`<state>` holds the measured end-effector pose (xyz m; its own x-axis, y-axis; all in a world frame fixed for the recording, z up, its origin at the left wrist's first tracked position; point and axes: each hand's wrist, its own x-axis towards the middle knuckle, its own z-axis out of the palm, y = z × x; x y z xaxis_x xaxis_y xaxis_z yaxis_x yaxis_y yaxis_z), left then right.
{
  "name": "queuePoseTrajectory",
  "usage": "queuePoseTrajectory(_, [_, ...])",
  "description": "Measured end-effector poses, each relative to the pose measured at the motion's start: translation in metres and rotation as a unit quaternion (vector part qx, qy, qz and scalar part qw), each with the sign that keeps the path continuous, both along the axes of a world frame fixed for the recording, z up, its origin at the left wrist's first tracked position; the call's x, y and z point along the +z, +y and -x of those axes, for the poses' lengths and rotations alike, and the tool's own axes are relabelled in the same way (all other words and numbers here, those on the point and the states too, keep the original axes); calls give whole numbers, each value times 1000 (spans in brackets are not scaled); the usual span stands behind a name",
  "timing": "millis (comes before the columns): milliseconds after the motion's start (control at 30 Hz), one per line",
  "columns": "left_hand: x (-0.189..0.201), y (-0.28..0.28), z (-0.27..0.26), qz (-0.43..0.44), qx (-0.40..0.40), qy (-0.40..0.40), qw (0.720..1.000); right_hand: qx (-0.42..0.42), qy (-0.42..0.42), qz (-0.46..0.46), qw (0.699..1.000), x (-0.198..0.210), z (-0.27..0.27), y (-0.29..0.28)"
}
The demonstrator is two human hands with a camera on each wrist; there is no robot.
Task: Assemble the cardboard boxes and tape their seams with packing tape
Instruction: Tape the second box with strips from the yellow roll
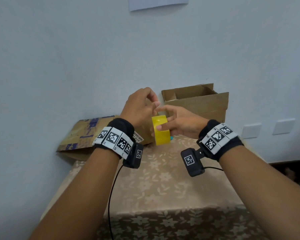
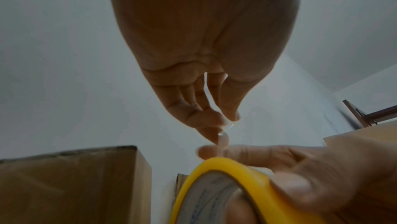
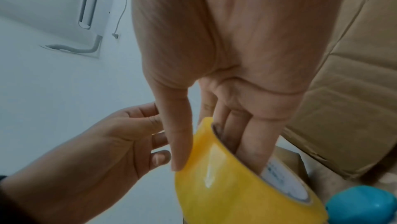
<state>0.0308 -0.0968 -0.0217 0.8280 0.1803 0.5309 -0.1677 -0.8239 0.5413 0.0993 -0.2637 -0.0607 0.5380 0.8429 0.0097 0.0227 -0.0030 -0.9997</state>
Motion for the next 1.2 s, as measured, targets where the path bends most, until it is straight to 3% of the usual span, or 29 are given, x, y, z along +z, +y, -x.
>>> queuePoseTrajectory(167, [-4,-4,0,0,-5,12,1000,14,-5,54,998,1,-2,-3])
queuePoseTrajectory(300, [-1,-11,-1,18,-16,-32,999,-36,-13,97,995,-4,-5,-5])
queuePoseTrajectory(467, [3,-16,-2,41,-30,-28,998,16,13,80,997,-17,-9,-10])
queuePoseTrajectory(633, [-3,-13,-8,54,1,-4,999,21,-25,112,993,-24,-16,-12])
queuePoseTrajectory(900, [-12,-12,-20,5,21,-16,1000,45,-29,144,988,-16,-17,-25])
queuePoseTrajectory(1200, [-15,-22,-26,16,20,10,1000,35,-23,141,989,-20,-22,-40])
